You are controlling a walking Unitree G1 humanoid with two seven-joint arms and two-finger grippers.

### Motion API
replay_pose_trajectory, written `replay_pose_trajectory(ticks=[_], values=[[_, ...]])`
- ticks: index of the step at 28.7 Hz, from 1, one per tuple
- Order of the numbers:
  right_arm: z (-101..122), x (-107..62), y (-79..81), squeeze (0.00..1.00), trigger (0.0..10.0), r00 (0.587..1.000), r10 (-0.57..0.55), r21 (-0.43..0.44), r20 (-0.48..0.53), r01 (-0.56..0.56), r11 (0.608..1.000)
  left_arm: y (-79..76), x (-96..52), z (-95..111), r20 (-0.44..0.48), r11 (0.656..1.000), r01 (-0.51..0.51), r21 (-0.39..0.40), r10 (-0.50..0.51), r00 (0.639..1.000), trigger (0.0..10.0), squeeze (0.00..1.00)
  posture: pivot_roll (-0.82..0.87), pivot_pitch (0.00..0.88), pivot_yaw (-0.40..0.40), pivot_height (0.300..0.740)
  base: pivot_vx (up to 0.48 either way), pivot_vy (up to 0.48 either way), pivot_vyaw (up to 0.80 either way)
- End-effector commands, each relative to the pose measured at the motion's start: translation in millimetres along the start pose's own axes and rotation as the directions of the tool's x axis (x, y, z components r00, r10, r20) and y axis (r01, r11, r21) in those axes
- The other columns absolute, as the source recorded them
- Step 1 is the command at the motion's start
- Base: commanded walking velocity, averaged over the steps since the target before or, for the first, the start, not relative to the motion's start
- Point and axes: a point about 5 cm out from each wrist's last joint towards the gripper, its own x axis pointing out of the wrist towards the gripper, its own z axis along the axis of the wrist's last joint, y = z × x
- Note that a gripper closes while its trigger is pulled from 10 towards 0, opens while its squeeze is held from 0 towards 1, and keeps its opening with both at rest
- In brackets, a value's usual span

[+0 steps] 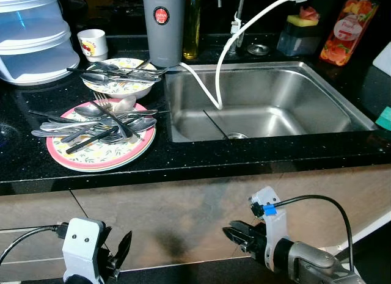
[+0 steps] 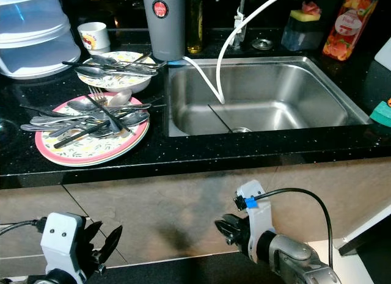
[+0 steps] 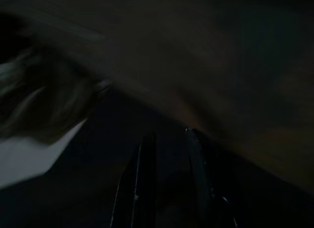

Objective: Kitchen organization

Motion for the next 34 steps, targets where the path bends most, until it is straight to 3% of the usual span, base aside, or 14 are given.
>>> replay_pose_trajectory(ticks=[1,6,7,11,12,13,14,15,18,20,24,29,32,34], values=[[9,-2.8,14.4,0.00,10.0,0.990,0.138,0.016,0.010,-0.138,0.990,-9.9,-9.8,6,-0.027,0.988,0.151,-0.014,-0.151,0.988,10.0,0.00,0.01,0.173,-0.002,0.740,0.000,0.000,0.00],[14,-4.8,20.6,0.00,10.0,0.977,0.209,0.042,0.037,-0.211,0.977,-19.5,-13.2,11,-0.012,0.959,0.282,-0.035,-0.282,0.959,10.0,0.00,0.01,0.173,-0.004,0.740,0.000,0.000,0.00],[20,-7.3,24.8,0.00,10.0,0.963,0.257,0.057,0.079,-0.262,0.963,-24.6,-11.4,17,0.036,0.928,0.362,-0.087,-0.360,0.932,10.0,0.00,0.01,0.171,-0.002,0.740,0.000,0.000,0.00],[26,-10.5,27.6,0.00,10.0,0.948,0.292,0.063,0.126,-0.302,0.951,-28.0,-9.7,21,0.069,0.896,0.428,-0.118,-0.423,0.904,10.0,0.00,0.01,0.168,0.001,0.740,0.000,0.000,0.00],[37,-14.7,28.1,0.00,10.0,0.928,0.312,0.069,0.203,-0.331,0.941,-29.9,-8.3,24,0.100,0.873,0.466,-0.141,-0.456,0.884,10.0,0.00,0.01,0.168,0.001,0.740,0.000,0.000,0.00],[37,-14.7,28.1,0.00,10.0,0.928,0.312,0.069,0.203,-0.331,0.941,-29.9,-8.3,24,0.100,0.873,0.466,-0.141,-0.456,0.884,10.0,0.00,0.01,0.168,0.001,0.740,0.000,0.000,0.00],[49,-17.4,25.2,0.00,10.0,0.910,0.300,0.079,0.287,-0.334,0.939,-28.2,-5.5,28,0.138,0.865,0.479,-0.147,-0.462,0.876,10.0,0.00,0.01,0.167,0.006,0.740,0.000,0.000,0.00],[62,-17.6,16.8,0.00,10.0,0.890,0.242,0.107,0.387,-0.304,0.946,-21.9,2.3,27,0.186,0.887,0.443,-0.132,-0.417,0.890,10.0,0.00,0.01,0.166,0.006,0.740,0.000,0.000,0.00],[72,-18.1,8.7,0.00,10.0,0.870,0.190,0.125,0.455,-0.274,0.954,-14.8,8.3,26,0.214,0.903,0.414,-0.113,-0.385,0.898,10.0,0.00,0.01,0.166,0.006,0.740,0.000,0.000,0.00],[88,-20.7,-1.1,0.00,10.0,0.817,0.142,0.158,0.560,-0.273,0.949,-14.8,17.5,61,0.288,0.913,0.405,-0.045,-0.376,0.881,10.0,0.00,0.01,0.160,0.004,0.740,0.000,0.000,0.00],[93,-22.8,-3.6,0.00,10.0,0.787,0.137,0.173,0.601,-0.295,0.940,-18.9,21.3,77,0.326,0.906,0.422,-0.029,-0.390,0.861,10.0,0.00,0.01,0.157,0.000,0.740,0.000,0.000,0.00],[106,-27.4,-5.0,0.00,10.0,0.722,0.149,0.180,0.675,-0.357,0.916,-35.6,28.9,106,0.407,0.870,0.494,0.000,-0.451,0.794,10.0,0.00,0.01,0.148,-0.004,0.740,0.000,0.000,0.00],[108,-23.1,-4.5,0.00,10.0,0.741,0.140,0.170,0.657,-0.326,0.930,-41.4,33.5,112,0.418,0.864,0.502,0.031,-0.468,0.779,10.0,0.00,0.01,0.148,-0.004,0.740,0.000,0.000,0.00],[110,-21.0,-5.6,0.00,10.0,0.743,0.125,0.173,0.658,-0.311,0.935,-39.6,36.6,112,0.406,0.878,0.476,0.052,-0.454,0.793,10.0,0.00,0.02,0.146,-0.004,0.740,0.000,0.000,0.00]])
